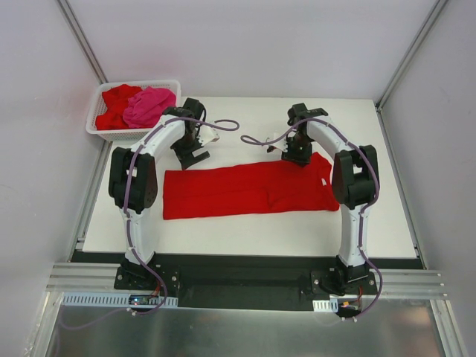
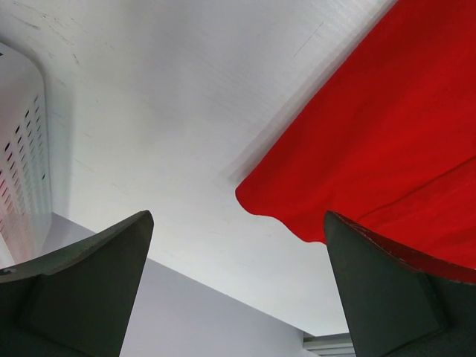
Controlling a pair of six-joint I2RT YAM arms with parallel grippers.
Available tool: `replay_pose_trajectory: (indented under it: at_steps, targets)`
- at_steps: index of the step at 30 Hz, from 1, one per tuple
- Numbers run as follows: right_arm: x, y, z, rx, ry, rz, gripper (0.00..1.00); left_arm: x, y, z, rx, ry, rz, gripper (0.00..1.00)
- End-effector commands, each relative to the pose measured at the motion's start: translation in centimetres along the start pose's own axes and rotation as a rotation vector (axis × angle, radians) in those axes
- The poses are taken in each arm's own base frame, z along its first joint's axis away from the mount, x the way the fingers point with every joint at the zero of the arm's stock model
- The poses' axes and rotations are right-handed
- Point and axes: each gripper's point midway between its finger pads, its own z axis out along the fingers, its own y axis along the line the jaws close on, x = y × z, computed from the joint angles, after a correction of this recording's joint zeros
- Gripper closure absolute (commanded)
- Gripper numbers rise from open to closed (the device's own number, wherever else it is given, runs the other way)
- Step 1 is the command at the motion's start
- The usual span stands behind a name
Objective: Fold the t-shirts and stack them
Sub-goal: Rotate the tshirt 90 degrees
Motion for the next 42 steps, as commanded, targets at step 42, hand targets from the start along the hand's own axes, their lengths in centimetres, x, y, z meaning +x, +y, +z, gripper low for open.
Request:
replay_pose_trajectory:
  at_steps: [42]
  targets:
    - [-0.6,-1.7,-1.4,0.066,0.007,-0.007,0.99,-1.0,0.6,-0.6,-0.024,-0.002,0.023,0.01]
